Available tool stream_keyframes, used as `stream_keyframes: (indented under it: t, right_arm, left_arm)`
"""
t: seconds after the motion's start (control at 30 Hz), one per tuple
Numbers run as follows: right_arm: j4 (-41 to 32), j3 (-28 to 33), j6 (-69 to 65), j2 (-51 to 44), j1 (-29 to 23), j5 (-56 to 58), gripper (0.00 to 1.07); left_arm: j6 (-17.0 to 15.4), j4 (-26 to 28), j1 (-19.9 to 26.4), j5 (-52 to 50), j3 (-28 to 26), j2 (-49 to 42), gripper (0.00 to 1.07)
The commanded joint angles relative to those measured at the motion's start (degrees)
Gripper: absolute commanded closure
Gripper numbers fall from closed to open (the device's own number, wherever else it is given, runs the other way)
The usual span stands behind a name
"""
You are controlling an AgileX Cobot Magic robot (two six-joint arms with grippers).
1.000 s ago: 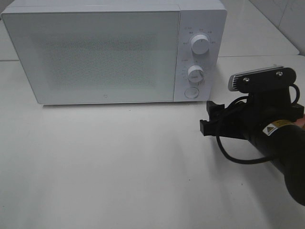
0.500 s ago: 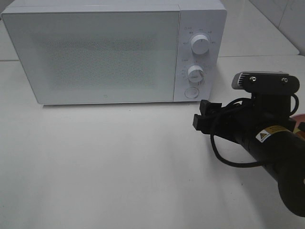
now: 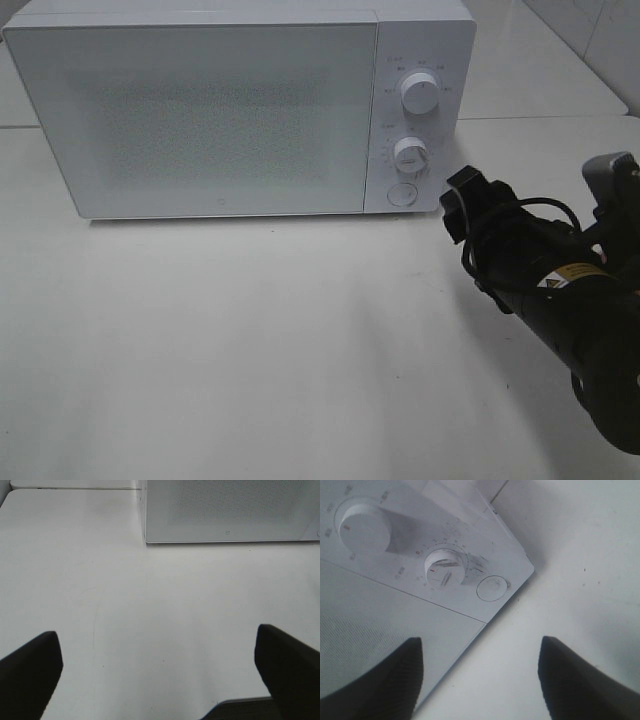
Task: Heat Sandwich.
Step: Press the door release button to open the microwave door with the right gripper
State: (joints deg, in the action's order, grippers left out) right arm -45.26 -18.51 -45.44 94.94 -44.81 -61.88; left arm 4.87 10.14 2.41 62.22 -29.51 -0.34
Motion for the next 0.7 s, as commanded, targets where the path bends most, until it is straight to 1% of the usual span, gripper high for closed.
stream_keyframes:
  t: [0.03, 0.1, 0.13, 0.2, 0.23, 0.27, 0.3, 0.33, 0.37, 0.4, 0.43, 0.47, 0.7]
  right_arm:
    - [-0.17, 0.06, -13.69, -0.11, -0.23, -0.34, 0.56]
    - [-0.17, 0.06, -16.27, -0.11, -0.23, -0.34, 0.58]
    - [-0.17, 0.06, -21.77, -0.11, -0.23, -0.23, 0.64]
    - [-0.17, 0.06, -25.32, -0.11, -0.23, 0.11, 0.72]
    - [-0.17, 0.06, -25.32, -0.11, -0.23, 0.11, 0.72]
    - [-0.17, 0.06, -26.81, -0.11, -0.23, 0.34, 0.77]
    - [-0.17, 0.06, -26.99, -0.11, -0.23, 0.4, 0.87]
    - [-0.17, 0.06, -26.99, -0.11, -0.23, 0.46, 0.92]
    - [-0.17, 0.06, -26.99, -0.11, -0.23, 0.46, 0.92]
    - [-0.17, 0.06, -26.99, -0.11, -0.23, 0.69, 0.97]
    - [-0.17, 0.06, -26.99, -0.11, -0.23, 1.49, 1.06]
    - [-0.17, 0.06, -27.04, -0.11, -0.23, 1.72, 1.07]
    - [-0.17, 0.06, -29.34, -0.11, -0.23, 3.95, 1.07]
  left_arm:
    - [0.17, 0.4, -0.11, -0.63, 0.06, -0.86, 0.09]
    - [0.17, 0.4, -0.11, -0.63, 0.06, -0.86, 0.09]
    - [0.17, 0.4, -0.11, -0.63, 0.06, -0.86, 0.09]
    - [0.17, 0.4, -0.11, -0.63, 0.06, -0.86, 0.09]
    - [0.17, 0.4, -0.11, -0.63, 0.06, -0.86, 0.09]
    - [0.17, 0.4, -0.11, -0.63, 0.06, -0.86, 0.09]
    - [0.17, 0.4, -0.11, -0.63, 0.06, -0.86, 0.09]
    - [0.17, 0.4, -0.11, -0.63, 0.06, -0.86, 0.09]
    - [0.17, 0.4, -0.11, -0.63, 0.06, -0.86, 0.09]
    - [0.17, 0.4, -0.11, -0.63, 0.06, -0.86, 0.09]
    - [0.17, 0.4, -0.11, -0.63, 0.06, -0.86, 0.09]
    - [0.17, 0.4, -0.11, -0.63, 0.06, -0.86, 0.09]
    - [0.17, 0.4, -0.11, -0.63, 0.06, -0.86, 0.09]
